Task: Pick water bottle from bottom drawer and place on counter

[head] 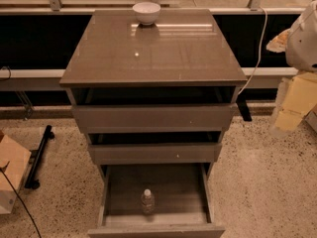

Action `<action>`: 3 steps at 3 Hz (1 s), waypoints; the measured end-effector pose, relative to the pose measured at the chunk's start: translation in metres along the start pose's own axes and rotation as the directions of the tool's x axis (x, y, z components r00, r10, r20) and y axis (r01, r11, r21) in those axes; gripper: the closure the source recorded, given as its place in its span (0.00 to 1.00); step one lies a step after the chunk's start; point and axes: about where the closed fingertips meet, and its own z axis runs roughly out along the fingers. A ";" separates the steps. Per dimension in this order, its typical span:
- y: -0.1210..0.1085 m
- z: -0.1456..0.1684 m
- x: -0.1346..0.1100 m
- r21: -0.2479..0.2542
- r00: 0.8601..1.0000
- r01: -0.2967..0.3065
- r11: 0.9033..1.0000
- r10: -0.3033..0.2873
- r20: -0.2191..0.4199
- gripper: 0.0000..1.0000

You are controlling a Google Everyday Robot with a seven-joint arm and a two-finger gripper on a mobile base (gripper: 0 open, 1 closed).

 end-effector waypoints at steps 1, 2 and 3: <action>0.000 0.001 -0.001 0.002 1.000 0.000 1.000 0.000 0.008 0.00; 0.001 0.011 -0.006 0.013 0.998 0.004 1.000 -0.004 0.065 0.00; 0.005 0.037 -0.012 -0.005 0.988 -0.021 1.000 0.022 0.154 0.00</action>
Offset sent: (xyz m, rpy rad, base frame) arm 0.0082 0.0147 -0.0237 0.1188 -0.0441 0.0362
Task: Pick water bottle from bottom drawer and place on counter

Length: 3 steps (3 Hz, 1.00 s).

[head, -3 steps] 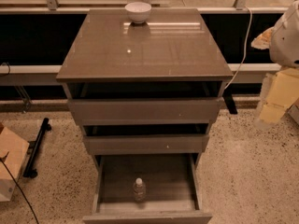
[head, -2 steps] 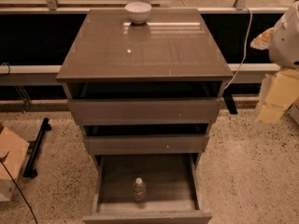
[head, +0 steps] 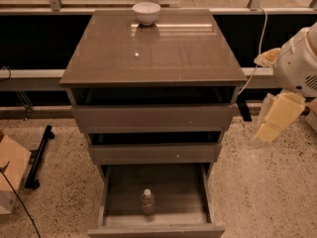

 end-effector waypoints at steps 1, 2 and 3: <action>0.002 0.027 0.002 -0.014 0.996 -0.041 0.999 0.042 0.083 0.00; 0.006 0.056 0.014 -0.046 0.982 -0.114 0.992 0.119 0.148 0.00; 0.011 0.086 0.024 -0.104 0.962 -0.173 0.979 0.191 0.196 0.00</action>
Offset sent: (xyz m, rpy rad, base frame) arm 0.0149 -0.0001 -0.1021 0.3186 0.0678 -0.1245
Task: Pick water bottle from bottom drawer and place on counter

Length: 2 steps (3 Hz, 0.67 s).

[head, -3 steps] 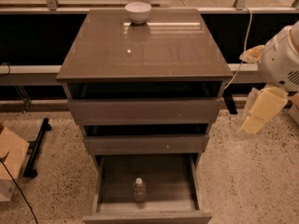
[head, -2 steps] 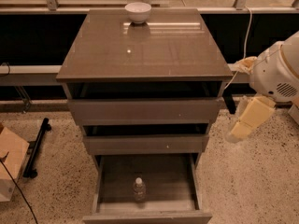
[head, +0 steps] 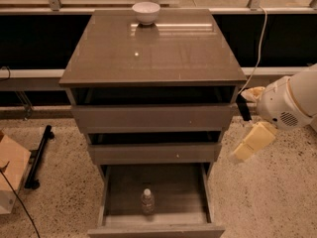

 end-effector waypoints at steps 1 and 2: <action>0.002 0.005 0.001 -0.005 1.000 -0.007 1.000 0.007 -0.001 0.00; 0.011 0.026 0.006 -0.023 0.999 -0.035 0.999 0.035 -0.007 0.00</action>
Offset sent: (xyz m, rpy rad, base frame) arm -0.0079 0.0230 -0.0531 0.0248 0.0773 -0.0401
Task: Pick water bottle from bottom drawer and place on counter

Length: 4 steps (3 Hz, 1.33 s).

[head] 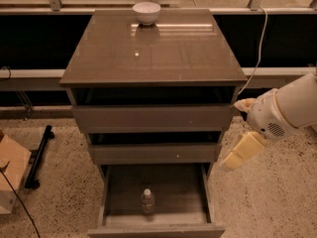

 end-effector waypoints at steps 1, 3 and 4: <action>0.008 0.044 0.009 -0.041 0.998 -0.013 0.999 0.016 0.057 0.00; 0.009 0.134 0.033 -0.091 0.981 -0.054 0.994 0.070 0.180 0.00; 0.005 0.185 0.057 -0.144 0.962 -0.117 0.983 0.148 0.227 0.00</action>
Offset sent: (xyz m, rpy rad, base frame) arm 0.0196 0.0506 -0.1380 0.1985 -0.0051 0.0391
